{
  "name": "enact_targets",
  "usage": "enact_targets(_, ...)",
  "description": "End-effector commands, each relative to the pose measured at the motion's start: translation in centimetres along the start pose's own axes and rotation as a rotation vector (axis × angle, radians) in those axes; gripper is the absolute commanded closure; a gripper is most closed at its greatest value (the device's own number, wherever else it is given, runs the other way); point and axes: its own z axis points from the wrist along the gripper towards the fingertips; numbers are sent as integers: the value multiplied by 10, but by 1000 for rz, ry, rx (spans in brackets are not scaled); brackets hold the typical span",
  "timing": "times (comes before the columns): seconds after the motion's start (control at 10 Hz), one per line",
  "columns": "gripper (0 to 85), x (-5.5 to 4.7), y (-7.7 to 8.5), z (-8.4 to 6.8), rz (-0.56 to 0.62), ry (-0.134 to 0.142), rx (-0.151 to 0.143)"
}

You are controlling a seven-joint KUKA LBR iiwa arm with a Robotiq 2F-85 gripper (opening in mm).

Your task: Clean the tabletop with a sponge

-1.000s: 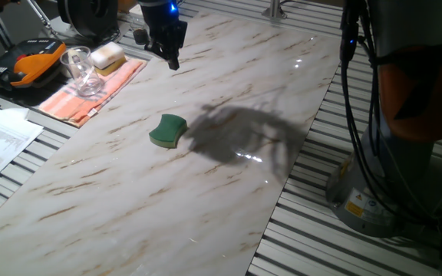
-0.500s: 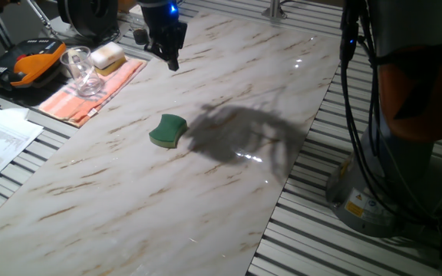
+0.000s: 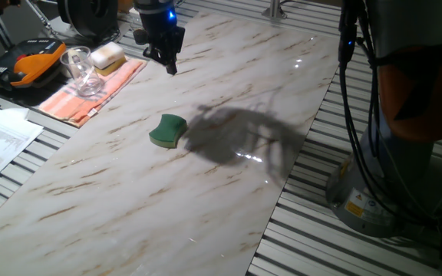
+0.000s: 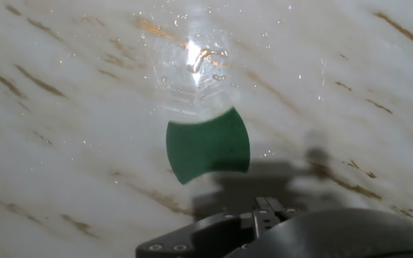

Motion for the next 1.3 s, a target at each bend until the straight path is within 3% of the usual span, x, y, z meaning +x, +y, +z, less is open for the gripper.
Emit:
enact_targets(0.0, 850, -2, 1, 4, 2, -2, -4)
enact_targets(0.5, 850, -12, 11, 28, 17, -16, -17)
enact_targets(0.9, 850, -20, 22, 42, -1, -46, -8)
enact_targets(1.2, 850, -22, 24, 51, -29, -45, -20)
